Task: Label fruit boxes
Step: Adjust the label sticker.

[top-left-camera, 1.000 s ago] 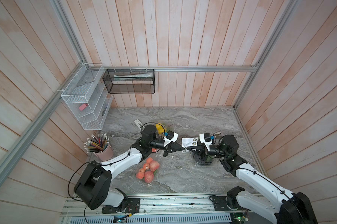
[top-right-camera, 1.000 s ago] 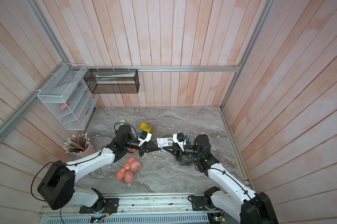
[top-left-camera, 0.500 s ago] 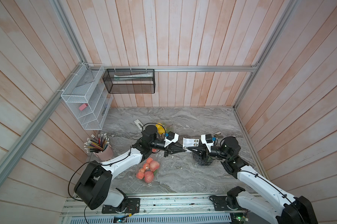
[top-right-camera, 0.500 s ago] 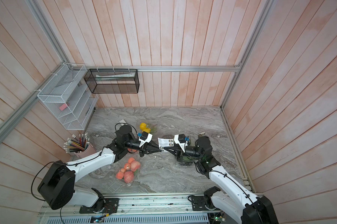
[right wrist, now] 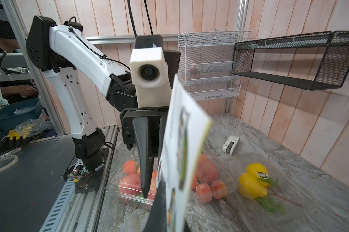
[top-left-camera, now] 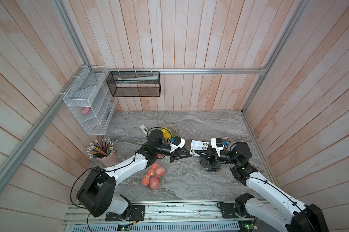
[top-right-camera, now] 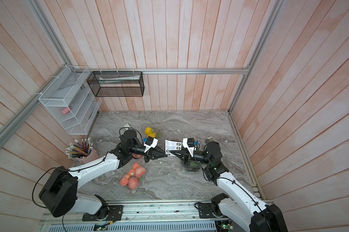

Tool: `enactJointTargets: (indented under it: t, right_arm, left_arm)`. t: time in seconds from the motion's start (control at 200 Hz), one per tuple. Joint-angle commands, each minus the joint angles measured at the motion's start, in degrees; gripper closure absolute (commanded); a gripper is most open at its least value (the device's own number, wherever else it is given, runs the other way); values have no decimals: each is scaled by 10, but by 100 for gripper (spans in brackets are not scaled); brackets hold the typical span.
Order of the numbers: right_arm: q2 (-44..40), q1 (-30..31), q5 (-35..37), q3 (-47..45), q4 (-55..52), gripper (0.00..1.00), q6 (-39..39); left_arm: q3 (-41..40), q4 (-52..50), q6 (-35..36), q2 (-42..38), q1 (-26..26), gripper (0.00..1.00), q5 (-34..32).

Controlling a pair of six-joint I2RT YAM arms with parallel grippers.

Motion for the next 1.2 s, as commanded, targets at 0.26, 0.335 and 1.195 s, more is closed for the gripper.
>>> enactJointTargets:
  t: [0.26, 0.335, 1.195]
  right_arm:
    - [17, -3, -45, -5, 39, 100, 35]
    - [21, -2, -48, -6, 39, 100, 38]
    - [-191, -7, 197, -42, -145, 62, -59]
  left_arm:
    - [9, 10, -8, 5, -2, 97, -6]
    - [12, 12, -11, 11, -3, 97, -5]
    - [-9, 34, 5, -14, -3, 99, -99]
